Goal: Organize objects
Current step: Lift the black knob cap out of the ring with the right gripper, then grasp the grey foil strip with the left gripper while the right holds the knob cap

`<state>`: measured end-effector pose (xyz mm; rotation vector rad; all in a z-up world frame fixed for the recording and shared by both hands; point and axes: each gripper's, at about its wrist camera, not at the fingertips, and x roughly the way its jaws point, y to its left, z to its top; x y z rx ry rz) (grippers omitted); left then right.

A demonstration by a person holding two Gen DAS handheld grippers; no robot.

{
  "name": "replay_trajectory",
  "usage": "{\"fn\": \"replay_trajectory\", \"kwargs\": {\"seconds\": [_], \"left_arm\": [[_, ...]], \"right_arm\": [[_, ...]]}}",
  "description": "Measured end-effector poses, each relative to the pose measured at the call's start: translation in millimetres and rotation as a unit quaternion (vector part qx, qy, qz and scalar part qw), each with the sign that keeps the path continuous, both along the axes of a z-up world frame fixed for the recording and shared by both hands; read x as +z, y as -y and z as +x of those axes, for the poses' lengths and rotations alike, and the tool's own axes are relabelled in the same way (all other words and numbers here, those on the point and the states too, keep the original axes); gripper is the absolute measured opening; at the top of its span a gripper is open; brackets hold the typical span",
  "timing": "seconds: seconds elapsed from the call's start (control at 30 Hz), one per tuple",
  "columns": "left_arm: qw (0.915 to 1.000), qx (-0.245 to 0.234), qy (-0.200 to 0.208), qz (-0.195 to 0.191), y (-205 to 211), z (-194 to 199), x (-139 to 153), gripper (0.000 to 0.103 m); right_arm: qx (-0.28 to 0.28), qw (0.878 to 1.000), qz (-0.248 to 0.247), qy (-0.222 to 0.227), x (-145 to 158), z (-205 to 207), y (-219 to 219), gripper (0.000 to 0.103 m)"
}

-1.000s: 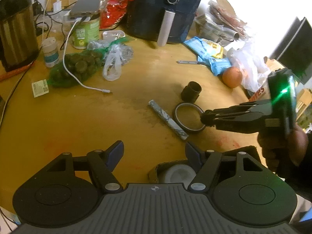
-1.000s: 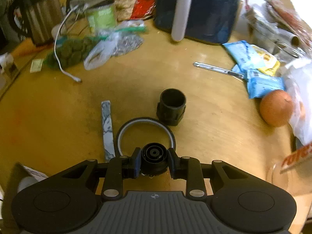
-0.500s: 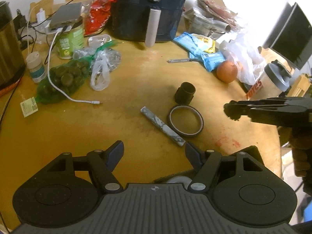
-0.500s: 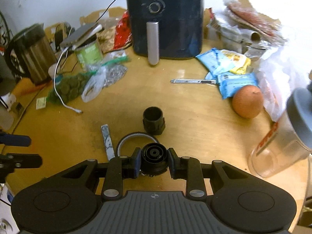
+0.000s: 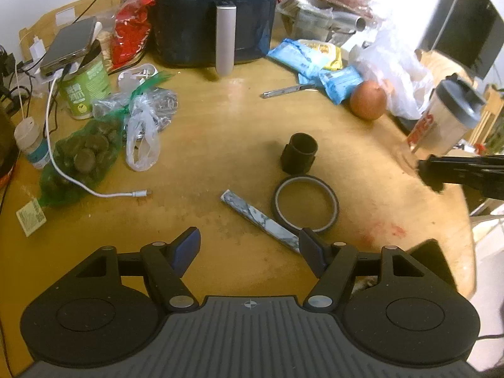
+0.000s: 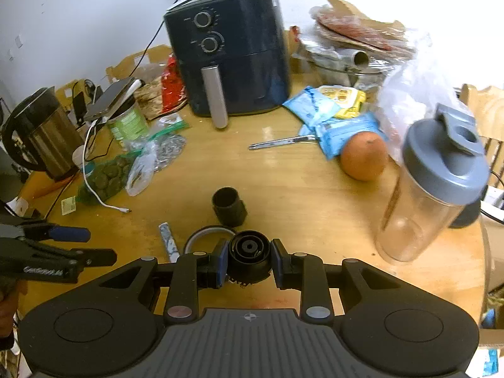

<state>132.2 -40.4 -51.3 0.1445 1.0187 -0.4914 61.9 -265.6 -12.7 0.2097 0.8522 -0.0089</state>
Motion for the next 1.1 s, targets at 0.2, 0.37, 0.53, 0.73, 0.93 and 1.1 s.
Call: {"fn": "replay_trajectory", "kwargs": {"seconds": [0.2,0.37,0.53,0.73,0.93,1.1], "left_arm": [[0.9996,-0.002,-0.019,0.021,11,19,-18,0.062],[0.9987,-0.007,-0.041,0.028,20,35,-36,0.051],[0.9976,0.001,-0.057,0.038,28,49,-52,0.045],[0.996,0.005,-0.073,0.052,38,61,-68,0.043],[0.996,-0.003,-0.077,0.046,48,63,-73,0.039],[0.9955,-0.021,-0.061,0.07,60,56,-77,0.036]], "right_arm": [[-0.025,1.0,0.004,-0.001,1,-12,13,0.031],[-0.042,0.999,0.009,-0.002,1,-23,19,0.031],[-0.053,0.998,0.022,0.001,1,-33,24,0.031],[-0.061,0.998,0.022,0.004,3,-45,26,0.031],[-0.075,0.997,0.022,0.005,4,-55,31,0.031],[-0.076,0.997,0.02,0.01,6,-61,33,0.031]]}}
